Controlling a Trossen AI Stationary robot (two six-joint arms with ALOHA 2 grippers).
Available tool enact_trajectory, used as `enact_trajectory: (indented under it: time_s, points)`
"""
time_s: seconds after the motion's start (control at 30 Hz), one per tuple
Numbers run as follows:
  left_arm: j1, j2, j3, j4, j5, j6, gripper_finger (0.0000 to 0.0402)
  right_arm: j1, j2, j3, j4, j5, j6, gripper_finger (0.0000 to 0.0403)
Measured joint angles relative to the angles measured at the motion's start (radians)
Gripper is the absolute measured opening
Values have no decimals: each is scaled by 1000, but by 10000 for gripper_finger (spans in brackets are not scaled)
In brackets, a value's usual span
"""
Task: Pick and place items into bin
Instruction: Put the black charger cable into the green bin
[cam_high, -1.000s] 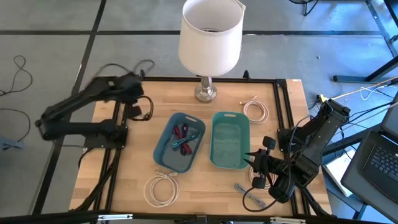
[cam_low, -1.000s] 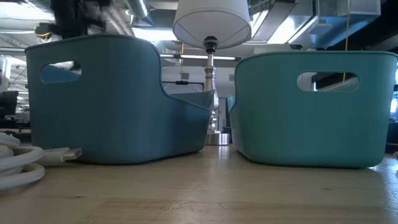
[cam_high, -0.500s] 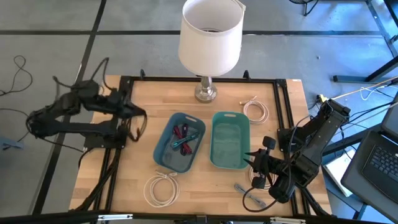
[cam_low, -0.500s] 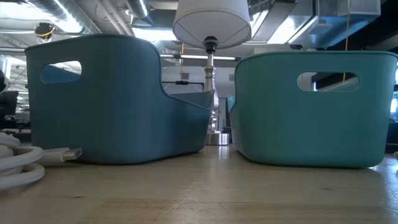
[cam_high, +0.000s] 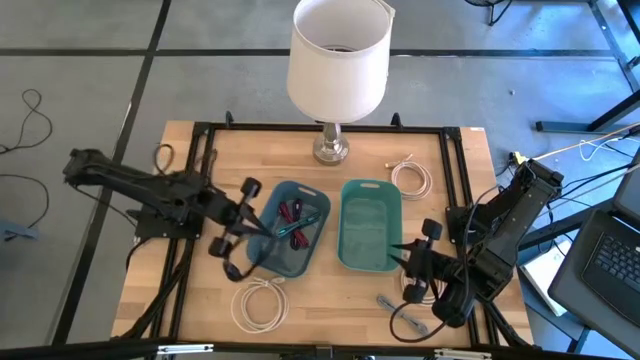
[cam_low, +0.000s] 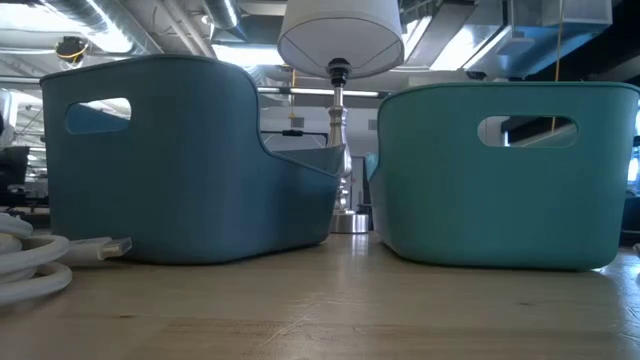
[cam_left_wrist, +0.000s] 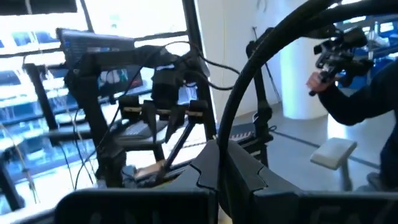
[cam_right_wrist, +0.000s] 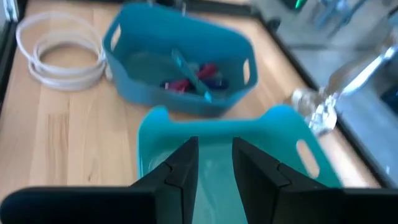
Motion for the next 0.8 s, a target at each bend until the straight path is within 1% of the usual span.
enact_trajectory:
  time_s: [0.13,0.23,0.3,0.4,0.5,0.6,0.67,0.8]
  points:
    - [-20,149,0,203,-3,74,3,-10,0,0,126,84,-137,102]
    - [-9,246,0,350,-19,90,3,-33,0,0,262,121,-289,102]
    - [3,301,26,392,-17,92,3,-55,0,0,361,131,-401,102]
    - [19,378,98,379,-16,106,3,-104,0,0,495,114,-560,102]
    - [30,447,192,316,15,146,3,-163,0,0,577,30,-674,102]
    - [34,496,285,215,32,189,3,-210,0,0,613,-53,-725,102]
    - [40,518,335,152,31,213,3,-233,0,0,626,-89,-744,102]
    - [56,550,378,130,49,208,3,-265,0,0,678,-138,-812,102]
